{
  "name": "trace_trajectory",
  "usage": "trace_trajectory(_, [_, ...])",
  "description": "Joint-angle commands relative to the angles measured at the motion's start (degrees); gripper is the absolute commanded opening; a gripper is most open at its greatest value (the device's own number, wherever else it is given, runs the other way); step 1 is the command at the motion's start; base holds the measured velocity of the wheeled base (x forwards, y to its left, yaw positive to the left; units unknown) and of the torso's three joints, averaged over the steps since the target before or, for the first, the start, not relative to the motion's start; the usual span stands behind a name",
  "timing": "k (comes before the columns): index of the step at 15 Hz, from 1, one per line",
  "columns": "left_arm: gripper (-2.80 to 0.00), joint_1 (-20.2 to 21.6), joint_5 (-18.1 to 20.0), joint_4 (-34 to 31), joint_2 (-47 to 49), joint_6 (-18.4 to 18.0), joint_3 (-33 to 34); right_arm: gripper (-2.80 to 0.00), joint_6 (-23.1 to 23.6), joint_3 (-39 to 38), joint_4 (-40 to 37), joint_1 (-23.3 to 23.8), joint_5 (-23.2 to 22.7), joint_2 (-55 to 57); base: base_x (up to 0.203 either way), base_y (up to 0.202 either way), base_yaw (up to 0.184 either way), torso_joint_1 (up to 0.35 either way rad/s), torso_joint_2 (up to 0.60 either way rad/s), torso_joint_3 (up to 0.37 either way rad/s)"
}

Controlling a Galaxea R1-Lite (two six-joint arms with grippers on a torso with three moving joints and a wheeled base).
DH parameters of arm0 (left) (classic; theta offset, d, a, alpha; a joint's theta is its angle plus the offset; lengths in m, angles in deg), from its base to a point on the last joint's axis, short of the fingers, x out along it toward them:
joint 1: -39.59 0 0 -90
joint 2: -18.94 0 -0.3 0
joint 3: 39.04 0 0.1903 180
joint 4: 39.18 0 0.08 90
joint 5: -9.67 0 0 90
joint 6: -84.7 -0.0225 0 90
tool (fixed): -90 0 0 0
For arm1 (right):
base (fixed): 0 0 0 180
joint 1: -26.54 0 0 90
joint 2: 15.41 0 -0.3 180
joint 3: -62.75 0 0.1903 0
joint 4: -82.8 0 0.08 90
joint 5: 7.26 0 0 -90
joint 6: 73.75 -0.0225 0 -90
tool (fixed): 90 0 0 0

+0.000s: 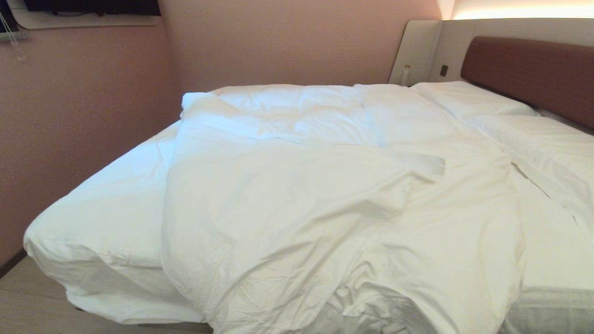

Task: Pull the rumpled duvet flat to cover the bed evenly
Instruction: Hold the folded corner of the quilt

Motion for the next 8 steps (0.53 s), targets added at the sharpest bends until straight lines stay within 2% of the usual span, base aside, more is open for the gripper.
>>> trace_trajectory(1, [-2.80, 0.0, 0.0, 0.0, 0.0, 0.0, 0.0, -2.80, 0.0, 0.0, 0.0, 0.0, 0.0, 0.1, 0.000, -0.199, 0.002, -0.003, 0.00, 0.005])
trace_trajectory(5, [-2.80, 0.0, 0.0, 0.0, 0.0, -0.1, 0.0, -2.80, -0.1, 0.0, 0.0, 0.0, 0.0, 0.1, 0.000, -0.184, -0.001, 0.004, 0.00, 0.003])
trace_trajectory(6, [-2.80, 0.0, 0.0, 0.0, 0.0, 0.0, 0.0, -2.80, -0.1, 0.0, 0.0, 0.0, 0.0, 0.1, 0.000, -0.097, -0.006, 0.002, 0.00, 0.001])
trace_trajectory(8, [-2.80, 0.0, 0.0, 0.0, 0.0, 0.0, 0.0, -2.80, -0.1, 0.0, 0.0, 0.0, 0.0, 0.1, 0.000, 0.000, 0.000, 0.000, 0.00, 0.000])
